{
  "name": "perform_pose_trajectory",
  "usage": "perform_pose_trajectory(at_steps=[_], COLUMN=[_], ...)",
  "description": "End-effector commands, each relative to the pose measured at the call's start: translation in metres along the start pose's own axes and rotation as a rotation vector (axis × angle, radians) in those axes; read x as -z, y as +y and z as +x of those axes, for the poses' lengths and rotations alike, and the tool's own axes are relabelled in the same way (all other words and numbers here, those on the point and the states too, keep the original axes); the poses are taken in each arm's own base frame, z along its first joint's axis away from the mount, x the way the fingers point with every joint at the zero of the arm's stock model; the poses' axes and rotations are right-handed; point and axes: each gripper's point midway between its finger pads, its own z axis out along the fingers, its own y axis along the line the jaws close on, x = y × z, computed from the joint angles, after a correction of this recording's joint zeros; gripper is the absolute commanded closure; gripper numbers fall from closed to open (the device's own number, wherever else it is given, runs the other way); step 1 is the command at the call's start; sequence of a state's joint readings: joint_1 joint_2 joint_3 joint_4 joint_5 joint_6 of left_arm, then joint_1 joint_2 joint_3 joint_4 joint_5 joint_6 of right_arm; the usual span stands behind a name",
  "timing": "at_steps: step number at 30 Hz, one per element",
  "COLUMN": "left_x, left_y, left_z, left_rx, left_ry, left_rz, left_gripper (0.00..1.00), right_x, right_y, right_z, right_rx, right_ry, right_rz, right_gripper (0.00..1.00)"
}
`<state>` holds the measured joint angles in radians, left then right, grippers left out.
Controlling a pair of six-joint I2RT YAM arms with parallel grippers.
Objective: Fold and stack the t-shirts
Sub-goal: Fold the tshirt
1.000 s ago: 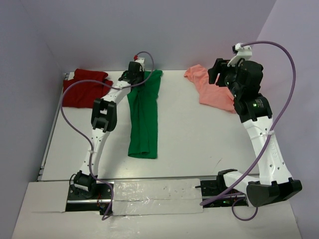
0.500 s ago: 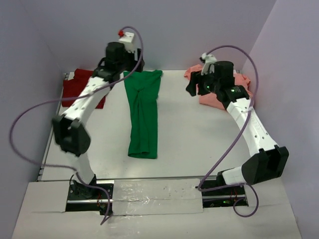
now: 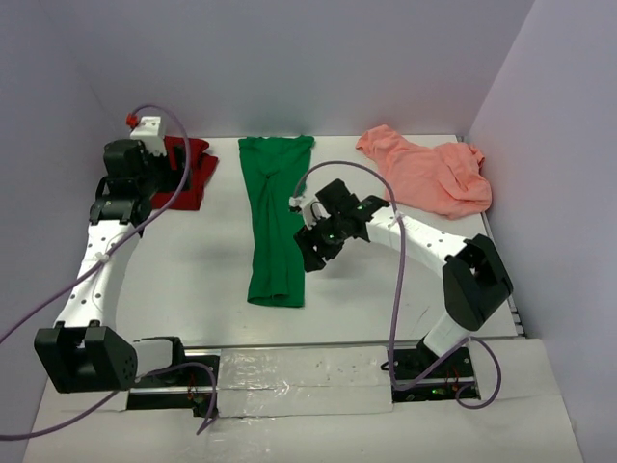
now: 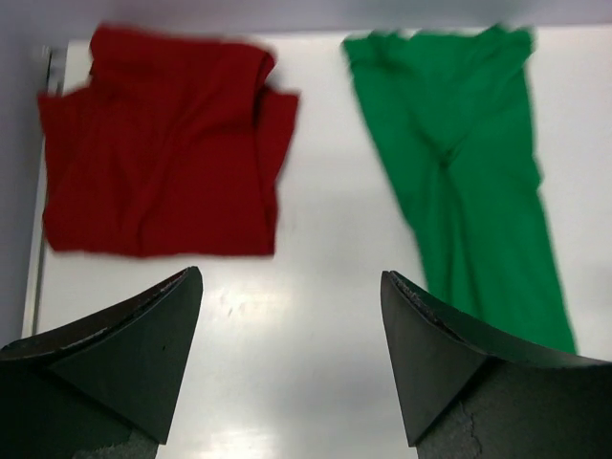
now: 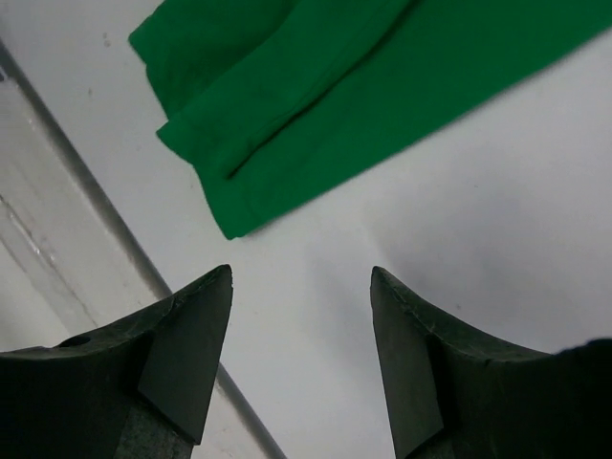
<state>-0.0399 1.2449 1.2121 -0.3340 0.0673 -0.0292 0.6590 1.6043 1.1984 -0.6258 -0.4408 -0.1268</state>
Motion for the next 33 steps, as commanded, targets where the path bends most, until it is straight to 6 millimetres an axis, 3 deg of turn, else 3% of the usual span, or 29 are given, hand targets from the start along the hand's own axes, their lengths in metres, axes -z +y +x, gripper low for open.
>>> perform_pose_trajectory(at_steps=[1,6,13,19,25,33], left_x=[0.025,0.038,0.057,0.064,0.068,0.074], left_y=[0.023,0.041,0.046,0.049,0.052,0.054], left_z=[0.008,0.035,0.026,0.020,0.022,0.020], left_rx=[0.018,0.048,0.054,0.050,0.057,0.054], left_ry=[-0.001,0.024,-0.057,-0.088,-0.088,-0.113], left_rz=[-0.013,-0.053,-0.079,-0.107,-0.117,-0.128], left_gripper=[0.16,0.16,0.16,0.16,0.16,0.16], right_x=[-0.014,-0.032,-0.050,-0.066,-0.084,-0.088], right_y=[0.029,0.056,0.076,0.074,0.075,0.046], right_z=[0.011,0.026,0.026,0.002,-0.006,-0.005], right_rx=[0.040,0.108,0.196,0.384,0.539,0.608], right_ry=[0.038,0.071,0.055,-0.062,-0.103,-0.087], right_rz=[-0.109,-0.148,-0.126,0.124,0.357,0.581], right_gripper=[0.34,0.35,0.35,0.34,0.34,0.35])
